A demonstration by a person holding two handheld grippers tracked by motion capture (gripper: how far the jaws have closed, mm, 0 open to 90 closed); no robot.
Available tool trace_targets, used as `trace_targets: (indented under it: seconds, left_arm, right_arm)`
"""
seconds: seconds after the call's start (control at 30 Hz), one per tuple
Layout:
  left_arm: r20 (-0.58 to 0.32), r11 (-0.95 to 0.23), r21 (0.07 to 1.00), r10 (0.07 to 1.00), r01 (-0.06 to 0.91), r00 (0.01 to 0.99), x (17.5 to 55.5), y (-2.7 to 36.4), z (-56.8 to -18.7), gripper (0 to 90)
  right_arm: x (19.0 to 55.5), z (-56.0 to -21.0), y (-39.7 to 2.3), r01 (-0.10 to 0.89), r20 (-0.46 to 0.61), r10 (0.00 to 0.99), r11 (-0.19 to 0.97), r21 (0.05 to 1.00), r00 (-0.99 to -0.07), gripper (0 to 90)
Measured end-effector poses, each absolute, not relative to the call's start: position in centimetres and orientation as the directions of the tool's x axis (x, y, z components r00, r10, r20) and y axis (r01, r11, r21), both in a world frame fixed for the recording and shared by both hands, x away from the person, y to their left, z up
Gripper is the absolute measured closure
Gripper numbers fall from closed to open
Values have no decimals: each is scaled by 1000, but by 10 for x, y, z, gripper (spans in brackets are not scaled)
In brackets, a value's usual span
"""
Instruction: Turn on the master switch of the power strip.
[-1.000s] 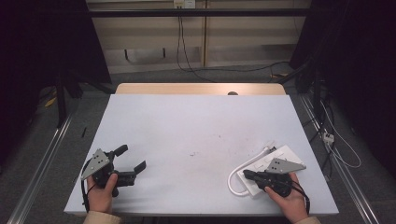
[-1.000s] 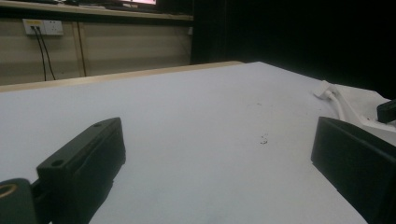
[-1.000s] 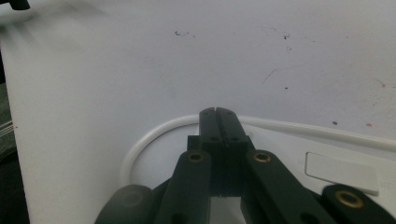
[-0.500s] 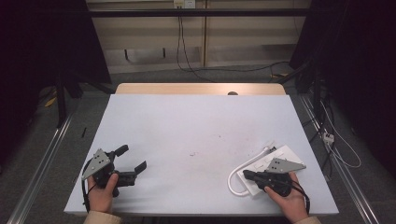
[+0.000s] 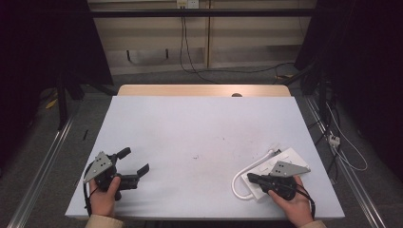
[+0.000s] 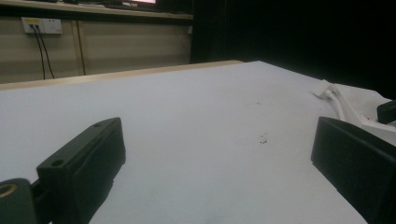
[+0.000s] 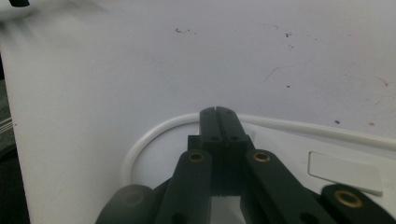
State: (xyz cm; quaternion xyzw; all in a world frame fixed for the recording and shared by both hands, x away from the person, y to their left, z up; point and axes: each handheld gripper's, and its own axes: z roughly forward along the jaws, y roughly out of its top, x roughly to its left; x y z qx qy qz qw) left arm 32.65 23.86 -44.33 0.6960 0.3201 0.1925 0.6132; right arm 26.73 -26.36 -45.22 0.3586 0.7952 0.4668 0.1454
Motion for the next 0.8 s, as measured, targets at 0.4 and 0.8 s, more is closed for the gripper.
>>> trace_targets:
  seconds: [0.4,0.8]
  left_arm:
    - [-124,-43,977,683,210,720,327,238,-444,26]
    - [-125,-40,977,683,208,720,326,238,-443,26]
  right_arm:
    - [267,-453,-264,440,107,709,304,845,-697,900]
    - [267,-453,-262,439,96,717,309,844,-690,900]
